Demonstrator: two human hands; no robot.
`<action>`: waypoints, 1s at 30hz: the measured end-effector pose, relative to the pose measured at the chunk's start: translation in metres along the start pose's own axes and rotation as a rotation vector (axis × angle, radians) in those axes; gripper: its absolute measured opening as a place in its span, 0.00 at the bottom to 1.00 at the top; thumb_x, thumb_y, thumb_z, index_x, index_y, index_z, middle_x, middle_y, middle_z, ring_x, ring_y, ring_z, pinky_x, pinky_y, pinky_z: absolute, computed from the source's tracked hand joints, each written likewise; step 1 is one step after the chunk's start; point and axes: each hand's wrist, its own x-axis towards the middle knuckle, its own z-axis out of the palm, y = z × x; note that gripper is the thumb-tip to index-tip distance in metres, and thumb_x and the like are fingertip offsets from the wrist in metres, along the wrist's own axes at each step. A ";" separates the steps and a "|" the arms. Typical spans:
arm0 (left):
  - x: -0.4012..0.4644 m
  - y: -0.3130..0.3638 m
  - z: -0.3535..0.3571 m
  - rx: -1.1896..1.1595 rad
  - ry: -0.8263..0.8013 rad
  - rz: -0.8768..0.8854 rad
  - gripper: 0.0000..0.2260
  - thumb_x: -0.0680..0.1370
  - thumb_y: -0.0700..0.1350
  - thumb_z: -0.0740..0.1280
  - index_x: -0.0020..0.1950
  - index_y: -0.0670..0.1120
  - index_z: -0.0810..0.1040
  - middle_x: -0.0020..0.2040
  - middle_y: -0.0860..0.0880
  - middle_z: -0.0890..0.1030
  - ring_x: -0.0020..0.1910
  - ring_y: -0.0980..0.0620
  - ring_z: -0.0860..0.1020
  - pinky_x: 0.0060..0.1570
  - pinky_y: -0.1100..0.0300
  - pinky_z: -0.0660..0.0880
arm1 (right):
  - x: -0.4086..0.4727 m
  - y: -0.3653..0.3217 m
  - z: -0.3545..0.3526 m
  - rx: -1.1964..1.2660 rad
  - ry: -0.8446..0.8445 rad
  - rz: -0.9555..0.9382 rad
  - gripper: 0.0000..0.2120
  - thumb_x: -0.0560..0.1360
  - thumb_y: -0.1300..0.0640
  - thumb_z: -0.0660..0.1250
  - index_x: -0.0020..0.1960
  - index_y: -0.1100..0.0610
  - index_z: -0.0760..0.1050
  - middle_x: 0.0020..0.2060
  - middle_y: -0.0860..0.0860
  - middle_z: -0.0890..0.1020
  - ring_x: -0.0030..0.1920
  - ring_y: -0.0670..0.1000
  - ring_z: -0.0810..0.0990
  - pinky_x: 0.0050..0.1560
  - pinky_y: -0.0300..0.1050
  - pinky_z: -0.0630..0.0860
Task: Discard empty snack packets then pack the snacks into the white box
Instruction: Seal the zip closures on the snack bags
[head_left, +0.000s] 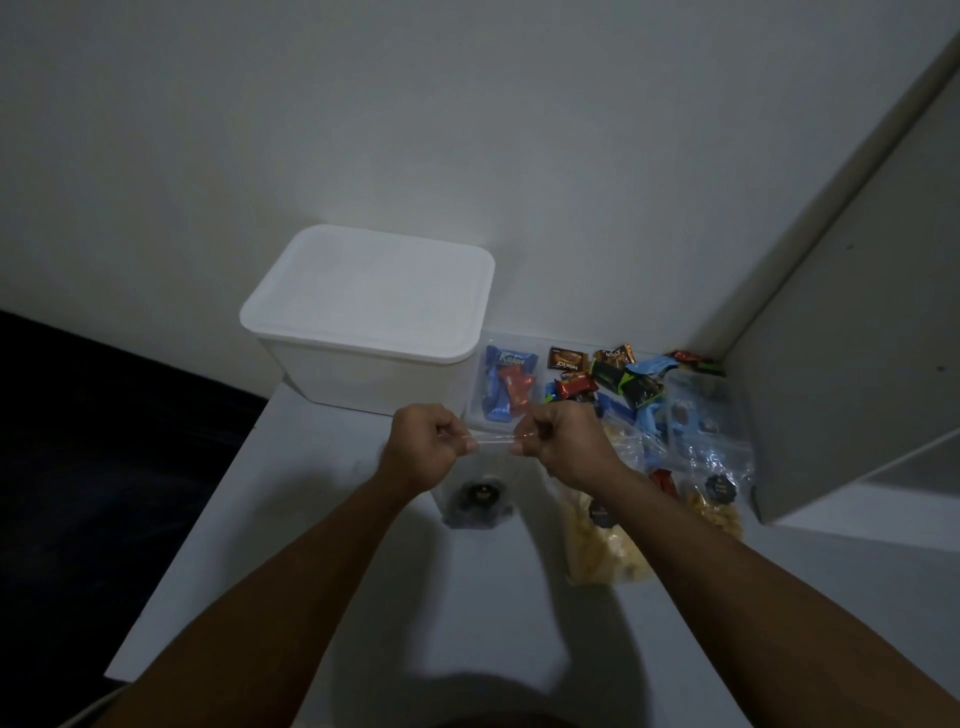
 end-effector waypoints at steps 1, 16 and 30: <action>0.000 -0.001 0.000 -0.001 -0.026 -0.006 0.06 0.64 0.38 0.79 0.37 0.39 0.84 0.32 0.49 0.81 0.29 0.60 0.77 0.34 0.74 0.71 | 0.000 0.000 -0.001 -0.015 0.004 0.002 0.15 0.70 0.63 0.74 0.33 0.47 0.75 0.40 0.49 0.84 0.43 0.45 0.83 0.50 0.46 0.81; -0.002 -0.012 -0.012 -0.157 0.045 -0.135 0.12 0.63 0.34 0.78 0.44 0.37 0.83 0.32 0.54 0.81 0.30 0.62 0.78 0.36 0.73 0.73 | 0.003 0.003 0.004 0.059 -0.001 0.024 0.02 0.71 0.64 0.74 0.40 0.62 0.82 0.37 0.47 0.84 0.39 0.39 0.82 0.46 0.37 0.80; -0.009 0.003 -0.005 -0.612 -0.176 -0.793 0.08 0.76 0.46 0.69 0.42 0.42 0.79 0.37 0.47 0.81 0.35 0.52 0.79 0.36 0.58 0.77 | -0.005 0.005 0.019 0.065 0.098 -0.085 0.04 0.68 0.61 0.76 0.43 0.58 0.84 0.41 0.49 0.86 0.41 0.44 0.84 0.48 0.42 0.82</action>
